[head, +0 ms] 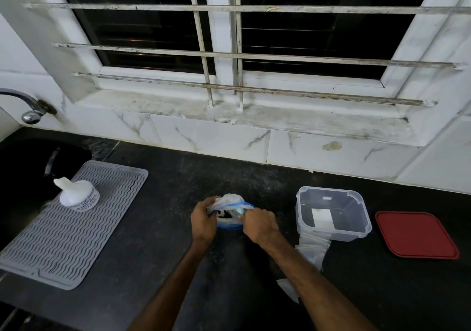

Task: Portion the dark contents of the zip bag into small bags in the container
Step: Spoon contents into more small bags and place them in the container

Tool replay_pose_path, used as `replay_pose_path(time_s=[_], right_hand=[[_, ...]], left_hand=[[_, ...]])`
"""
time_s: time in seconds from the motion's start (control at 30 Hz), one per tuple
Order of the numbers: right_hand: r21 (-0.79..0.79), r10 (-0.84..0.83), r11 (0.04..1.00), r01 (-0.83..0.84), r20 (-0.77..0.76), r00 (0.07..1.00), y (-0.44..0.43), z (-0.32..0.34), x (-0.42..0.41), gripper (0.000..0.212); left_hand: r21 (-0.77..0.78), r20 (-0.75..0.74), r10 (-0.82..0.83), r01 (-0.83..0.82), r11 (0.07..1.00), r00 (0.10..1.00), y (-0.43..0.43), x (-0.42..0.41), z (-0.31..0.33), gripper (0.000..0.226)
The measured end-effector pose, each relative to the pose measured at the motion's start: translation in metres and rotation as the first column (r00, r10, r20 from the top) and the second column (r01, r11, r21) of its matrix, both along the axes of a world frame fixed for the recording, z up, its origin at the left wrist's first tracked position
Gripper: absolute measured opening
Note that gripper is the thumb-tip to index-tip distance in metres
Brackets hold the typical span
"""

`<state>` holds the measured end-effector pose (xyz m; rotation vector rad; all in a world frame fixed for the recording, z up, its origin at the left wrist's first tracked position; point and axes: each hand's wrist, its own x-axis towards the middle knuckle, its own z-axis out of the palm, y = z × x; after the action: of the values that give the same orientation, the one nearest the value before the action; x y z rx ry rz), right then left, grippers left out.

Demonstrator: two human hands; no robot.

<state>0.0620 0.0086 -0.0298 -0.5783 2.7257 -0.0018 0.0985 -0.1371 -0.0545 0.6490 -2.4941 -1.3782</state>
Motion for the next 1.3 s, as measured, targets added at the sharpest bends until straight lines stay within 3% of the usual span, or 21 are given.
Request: replay_pose_path(time_s=[0.23, 0.47, 0.9, 1.17, 1.3], right_hand=[[0.046, -0.021, 0.999, 0.02, 0.022, 1.0, -0.006, 0.0, 0.008, 0.033], [-0.006, -0.025, 1.0, 0.025, 0.002, 1.0, -0.009, 0.006, 0.004, 0.034], [-0.026, -0.019, 0.999, 0.02, 0.026, 0.999, -0.007, 0.015, 0.005, 0.034], [-0.043, -0.075, 0.996, 0.073, -0.045, 0.996, -0.005, 0.024, 0.001, 0.031], [0.041, -0.022, 0.999, 0.024, -0.049, 0.999, -0.012, 0.026, 0.005, 0.029]], left_hand=[[0.163, -0.024, 0.099, -0.094, 0.982, 0.995, 0.01, 0.003, 0.003, 0.029], [0.186, 0.085, 0.088, -0.103, 0.977, 0.992, 0.006, 0.003, 0.004, 0.02], [0.199, 0.149, 0.002, -0.032, 0.979, 0.989, 0.002, 0.001, -0.005, 0.018], [0.119, 0.157, 0.152, -0.171, 0.978, 0.976, 0.002, 0.001, -0.007, 0.017], [0.242, 0.128, 0.073, -0.102, 0.965, 0.989, 0.009, 0.004, -0.008, 0.026]])
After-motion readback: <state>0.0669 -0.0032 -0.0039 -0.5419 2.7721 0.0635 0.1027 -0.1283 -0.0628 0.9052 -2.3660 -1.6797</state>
